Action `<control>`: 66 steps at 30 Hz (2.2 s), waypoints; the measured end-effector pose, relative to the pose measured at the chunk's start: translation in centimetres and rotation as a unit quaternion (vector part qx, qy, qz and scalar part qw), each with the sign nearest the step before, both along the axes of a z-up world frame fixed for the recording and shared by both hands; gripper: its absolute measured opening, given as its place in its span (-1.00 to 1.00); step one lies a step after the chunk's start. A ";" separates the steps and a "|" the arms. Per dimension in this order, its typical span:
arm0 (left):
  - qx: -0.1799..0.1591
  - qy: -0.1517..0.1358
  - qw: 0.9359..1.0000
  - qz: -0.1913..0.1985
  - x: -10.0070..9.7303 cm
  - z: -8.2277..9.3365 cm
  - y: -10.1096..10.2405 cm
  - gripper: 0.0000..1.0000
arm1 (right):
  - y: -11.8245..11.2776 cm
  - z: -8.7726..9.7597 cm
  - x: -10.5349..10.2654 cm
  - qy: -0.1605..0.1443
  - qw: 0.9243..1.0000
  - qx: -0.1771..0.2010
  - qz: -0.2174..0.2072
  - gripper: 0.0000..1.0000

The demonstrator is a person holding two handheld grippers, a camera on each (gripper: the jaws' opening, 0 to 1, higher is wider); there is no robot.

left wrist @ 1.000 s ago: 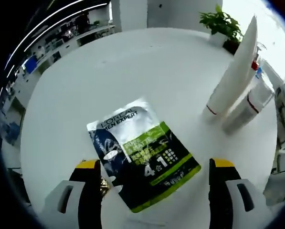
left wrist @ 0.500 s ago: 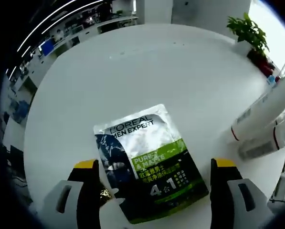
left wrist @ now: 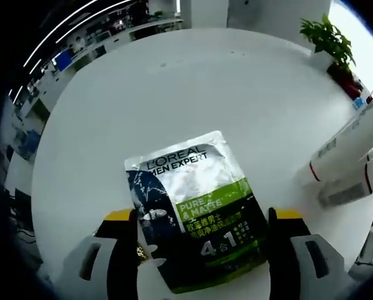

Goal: Arrange the skincare products in the storage area until every visible bottle or jar stands upright without overlapping.

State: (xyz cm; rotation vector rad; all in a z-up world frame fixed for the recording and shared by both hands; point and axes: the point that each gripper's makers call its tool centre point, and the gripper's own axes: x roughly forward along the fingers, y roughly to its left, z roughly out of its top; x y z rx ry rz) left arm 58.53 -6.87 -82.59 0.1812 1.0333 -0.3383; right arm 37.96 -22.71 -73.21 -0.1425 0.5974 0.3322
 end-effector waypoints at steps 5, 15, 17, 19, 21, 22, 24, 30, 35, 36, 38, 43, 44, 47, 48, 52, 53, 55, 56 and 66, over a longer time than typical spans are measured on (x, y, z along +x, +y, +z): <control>0.001 0.000 1.000 -0.006 -0.4 0.0 0.1 0.52 | 0.0 -0.1 0.0 0.001 1.000 -0.001 0.000 0.67; -0.003 -0.008 1.000 -0.014 -0.5 0.1 -0.3 0.30 | 0.0 -0.2 0.0 0.004 1.000 -0.002 -0.002 0.66; -0.004 -0.009 1.000 -0.011 -0.4 0.0 -0.2 0.29 | -0.1 -0.2 0.0 0.004 1.000 -0.003 -0.001 0.66; -0.005 -0.010 1.000 -0.010 -0.5 0.0 -0.2 0.28 | -0.1 -0.2 0.0 0.004 1.000 -0.003 -0.001 0.66; -0.009 -0.011 1.000 -0.007 -0.4 0.0 -0.1 0.26 | -0.1 -0.2 0.0 0.004 1.000 -0.003 -0.002 0.66; -0.014 -0.011 1.000 -0.003 -0.4 0.1 -0.1 0.23 | -0.1 -0.2 0.0 0.004 1.000 -0.003 -0.002 0.66; -0.033 -0.011 0.999 0.013 -0.3 0.4 -0.1 0.01 | -0.1 -0.1 0.0 0.003 1.000 -0.003 -0.002 0.66; -0.040 -0.018 0.999 0.003 -0.2 0.2 -0.2 -0.20 | 0.0 -0.1 0.0 0.003 1.000 -0.002 -0.002 0.66; -0.061 -0.021 0.998 -0.005 -0.2 0.2 -1.0 -0.57 | 0.0 -0.2 0.0 0.004 1.000 -0.001 -0.002 0.66; -0.071 -0.020 0.997 -0.003 -0.2 0.2 -1.3 -0.59 | 0.0 -0.2 0.0 0.004 1.000 -0.001 -0.002 0.66; -0.068 -0.019 0.998 -0.004 -0.4 0.2 -1.2 -0.61 | 0.0 -0.2 0.0 0.004 1.000 0.000 -0.002 0.66; -0.077 -0.019 0.997 -0.007 -1.3 0.6 -1.2 -0.64 | 0.0 -0.1 -0.1 0.004 1.000 0.003 -0.002 0.66; -0.083 -0.019 0.996 -0.004 -1.5 0.8 -1.1 -0.64 | 0.0 -0.1 -0.1 0.004 1.000 0.003 -0.001 0.66; -0.097 -0.018 0.995 0.002 -2.1 1.2 -1.1 -0.65 | 0.0 -0.1 -0.1 0.005 1.000 0.004 -0.001 0.65; -0.102 -0.019 0.995 0.003 -2.3 1.5 -1.2 -0.65 | 0.1 -0.1 -0.1 0.005 1.000 0.005 0.000 0.65; -0.122 -0.032 0.992 -0.012 -3.2 2.6 -1.7 -0.65 | 0.1 -0.1 -0.1 0.005 1.000 0.008 0.001 0.63; -0.125 -0.038 0.991 -0.021 -3.4 2.9 -1.9 -0.65 | 0.2 0.0 -0.1 0.004 1.000 0.010 0.000 0.63; -0.127 -0.045 0.991 -0.028 -4.0 3.6 -2.0 -0.65 | 0.2 0.0 -0.1 0.004 1.000 0.015 0.000 0.61; -0.130 -0.046 0.990 -0.029 -4.2 3.8 -2.0 -0.65 | 0.3 0.1 -0.1 0.004 1.000 0.019 0.000 0.59; -0.192 -0.050 0.980 -0.022 -6.8 6.2 -2.8 -0.65 | 0.8 0.1 -0.3 0.004 1.000 0.022 0.012 0.45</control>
